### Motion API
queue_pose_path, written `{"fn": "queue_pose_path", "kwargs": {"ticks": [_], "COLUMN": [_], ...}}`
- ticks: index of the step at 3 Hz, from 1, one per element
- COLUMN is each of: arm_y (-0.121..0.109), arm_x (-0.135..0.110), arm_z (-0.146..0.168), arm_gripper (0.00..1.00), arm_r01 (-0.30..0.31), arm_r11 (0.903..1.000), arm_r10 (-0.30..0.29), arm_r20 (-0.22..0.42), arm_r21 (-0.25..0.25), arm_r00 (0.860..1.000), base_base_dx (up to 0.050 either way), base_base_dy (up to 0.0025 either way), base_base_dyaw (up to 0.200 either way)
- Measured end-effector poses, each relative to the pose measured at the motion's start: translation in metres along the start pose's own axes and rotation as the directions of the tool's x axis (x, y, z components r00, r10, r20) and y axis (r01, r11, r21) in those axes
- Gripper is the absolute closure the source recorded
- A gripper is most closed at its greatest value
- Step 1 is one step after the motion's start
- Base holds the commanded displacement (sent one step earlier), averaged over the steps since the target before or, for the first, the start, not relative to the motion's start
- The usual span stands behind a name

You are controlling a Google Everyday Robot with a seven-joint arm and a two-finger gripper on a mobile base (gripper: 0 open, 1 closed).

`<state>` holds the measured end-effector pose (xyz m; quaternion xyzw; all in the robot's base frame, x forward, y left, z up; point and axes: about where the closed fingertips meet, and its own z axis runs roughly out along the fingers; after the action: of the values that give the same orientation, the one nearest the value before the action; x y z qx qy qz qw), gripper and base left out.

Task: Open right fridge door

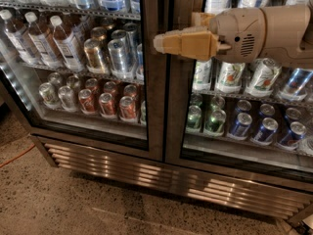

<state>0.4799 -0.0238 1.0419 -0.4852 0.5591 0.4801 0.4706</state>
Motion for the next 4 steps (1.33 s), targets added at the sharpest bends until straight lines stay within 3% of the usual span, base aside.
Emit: {"fn": "queue_pose_path", "kwargs": {"ticks": [1, 2, 4], "arm_y": [0.0, 0.0, 0.0], "arm_x": [0.0, 0.0, 0.0], "arm_z": [0.0, 0.0, 0.0], "arm_gripper": [1.0, 1.0, 1.0], "arm_r01": [0.0, 0.0, 0.0], "arm_r11": [1.0, 1.0, 1.0], "arm_r10": [0.0, 0.0, 0.0], "arm_r20": [0.0, 0.0, 0.0], "arm_r21": [0.0, 0.0, 0.0], "arm_r00": [1.0, 1.0, 1.0], "base_base_dx": [-0.041, -0.041, 0.0], "base_base_dy": [0.00233, 0.00234, -0.00001], "base_base_dyaw": [-0.114, -0.114, -0.198]}}
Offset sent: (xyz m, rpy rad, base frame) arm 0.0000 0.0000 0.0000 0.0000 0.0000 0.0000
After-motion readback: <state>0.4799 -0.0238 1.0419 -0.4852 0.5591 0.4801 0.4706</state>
